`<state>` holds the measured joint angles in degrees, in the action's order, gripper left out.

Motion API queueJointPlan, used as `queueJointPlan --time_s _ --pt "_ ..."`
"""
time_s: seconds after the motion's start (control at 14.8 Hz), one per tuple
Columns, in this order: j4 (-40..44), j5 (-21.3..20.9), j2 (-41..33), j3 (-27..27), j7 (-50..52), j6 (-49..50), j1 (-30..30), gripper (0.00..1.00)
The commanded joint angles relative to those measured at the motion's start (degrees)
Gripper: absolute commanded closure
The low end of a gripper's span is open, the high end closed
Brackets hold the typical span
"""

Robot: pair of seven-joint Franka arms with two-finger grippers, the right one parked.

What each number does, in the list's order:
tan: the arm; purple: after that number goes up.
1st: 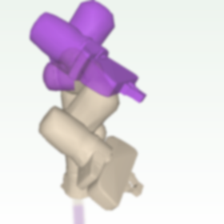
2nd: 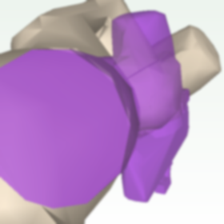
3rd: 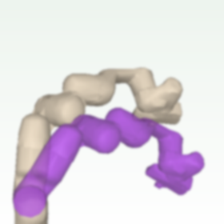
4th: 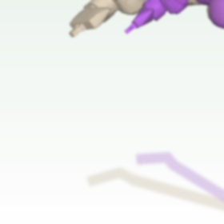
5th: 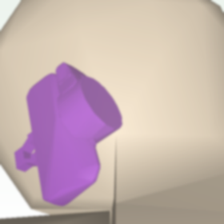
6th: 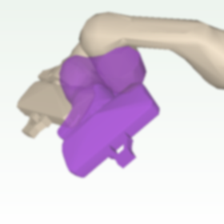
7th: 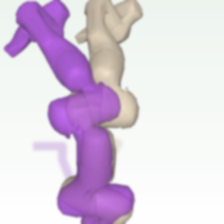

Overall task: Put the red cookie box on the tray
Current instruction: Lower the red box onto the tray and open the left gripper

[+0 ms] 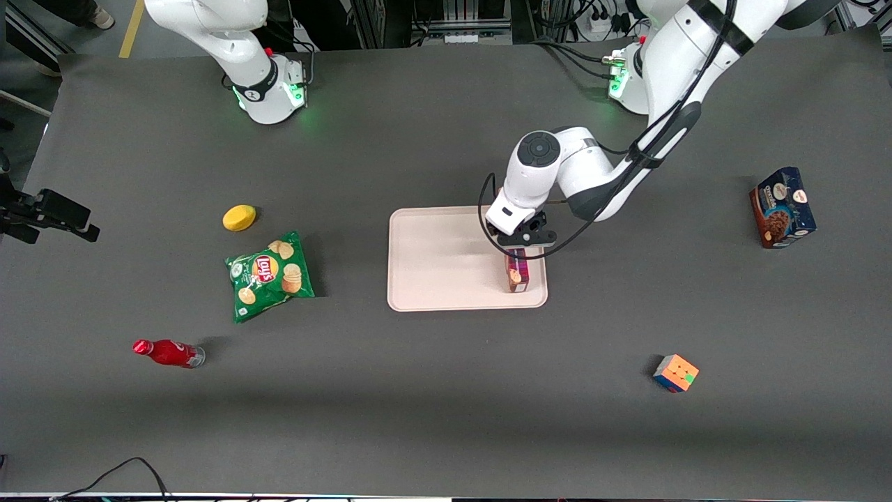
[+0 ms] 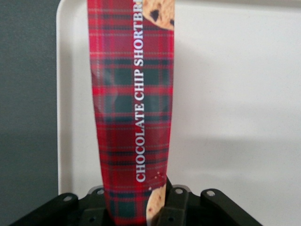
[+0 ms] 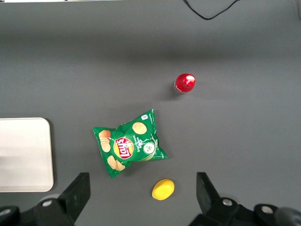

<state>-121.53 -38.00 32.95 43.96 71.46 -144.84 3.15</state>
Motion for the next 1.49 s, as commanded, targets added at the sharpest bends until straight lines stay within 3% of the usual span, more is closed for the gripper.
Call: queueJointPlan --time_s 0.0,0.14,0.2,0.27,0.34,0.41,1.08,1.22,1.42 --pt "2.1 -5.5 3.3 -1.1 2.5 -0.4 -0.6 0.89" --pt "2.9 -5.5 3.8 -1.1 2.6 -0.3 -0.6 0.83" --pt "3.0 -5.5 3.8 -1.2 2.6 -0.3 -0.6 0.72" --pt "3.0 -5.5 3.8 -1.2 2.6 -0.3 -0.6 0.5" --pt "3.1 -5.5 3.8 -1.3 2.6 -0.3 -0.6 0.2" --pt "3.3 -5.5 3.8 -1.3 2.6 -0.3 -0.5 0.03" --pt "6.1 -5.0 3.0 -1.2 2.5 1.9 -0.2 0.0" --pt "7.9 -5.0 2.2 -0.5 2.3 5.2 -0.2 0.0" --pt "13.4 -5.0 0.5 5.0 1.7 16.8 0.0 0.0"
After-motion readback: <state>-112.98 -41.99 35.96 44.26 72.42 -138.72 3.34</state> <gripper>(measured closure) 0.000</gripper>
